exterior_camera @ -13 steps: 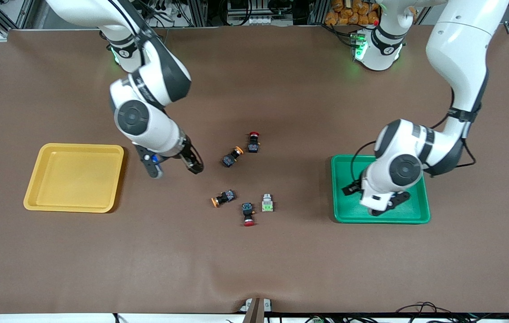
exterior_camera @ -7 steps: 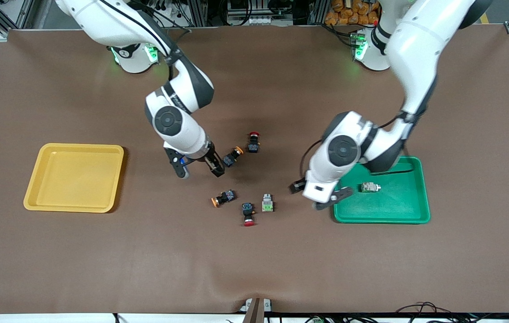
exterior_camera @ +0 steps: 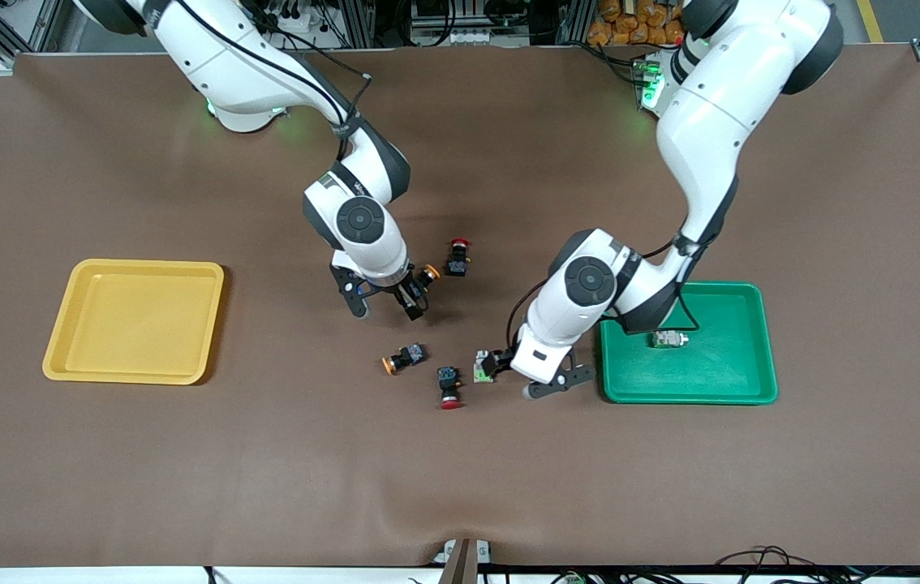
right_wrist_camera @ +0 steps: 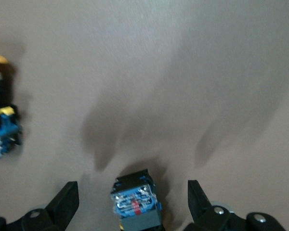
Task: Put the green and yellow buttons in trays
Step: 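Grasp the switch with the left gripper while the right gripper grasps a button, then carry the switch with the left gripper while the right gripper carries the button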
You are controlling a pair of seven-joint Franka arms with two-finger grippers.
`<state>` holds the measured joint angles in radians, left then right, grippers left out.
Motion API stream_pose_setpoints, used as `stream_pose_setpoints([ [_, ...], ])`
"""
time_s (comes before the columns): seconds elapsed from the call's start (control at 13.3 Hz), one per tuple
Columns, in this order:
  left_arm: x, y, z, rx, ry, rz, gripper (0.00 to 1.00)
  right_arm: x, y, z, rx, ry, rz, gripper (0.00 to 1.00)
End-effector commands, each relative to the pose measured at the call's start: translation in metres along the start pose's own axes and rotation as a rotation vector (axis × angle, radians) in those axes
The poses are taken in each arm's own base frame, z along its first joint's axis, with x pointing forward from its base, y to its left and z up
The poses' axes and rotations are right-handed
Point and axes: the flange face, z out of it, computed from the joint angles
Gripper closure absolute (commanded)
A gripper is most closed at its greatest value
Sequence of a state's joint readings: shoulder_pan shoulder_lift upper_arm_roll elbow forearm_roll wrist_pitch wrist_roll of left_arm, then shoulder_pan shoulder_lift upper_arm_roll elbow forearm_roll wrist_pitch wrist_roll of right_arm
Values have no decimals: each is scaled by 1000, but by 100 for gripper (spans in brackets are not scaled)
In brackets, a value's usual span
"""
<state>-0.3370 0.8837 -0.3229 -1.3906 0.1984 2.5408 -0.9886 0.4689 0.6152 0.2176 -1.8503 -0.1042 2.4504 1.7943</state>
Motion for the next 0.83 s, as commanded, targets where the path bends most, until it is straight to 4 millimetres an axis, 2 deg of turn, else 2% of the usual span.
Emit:
stream_pose_setpoints([
  [0.0,-2,16,17,-78,59,26,0,-11,1,1,0,11,-1,20],
  [0.08,-6,16,24,-90,61,33,0,-14,3,6,-10,8,-4,50],
  [0.15,-7,14,31,-92,66,47,0,-12,3,6,-14,9,-1,73],
  [0.23,-4,8,35,-80,73,56,0,-12,2,4,-14,9,-5,84],
  [0.38,-9,6,42,-67,68,89,0,-9,1,2,-9,8,-11,100],
  [0.53,-10,4,45,-61,66,136,9,-6,-1,-3,-4,10,-27,100],
  [0.6,-11,3,46,-59,63,141,11,1,-1,-12,-10,16,-55,100],
  [0.75,-17,5,49,-58,58,149,13,26,5,-33,-105,45,-121,100],
])
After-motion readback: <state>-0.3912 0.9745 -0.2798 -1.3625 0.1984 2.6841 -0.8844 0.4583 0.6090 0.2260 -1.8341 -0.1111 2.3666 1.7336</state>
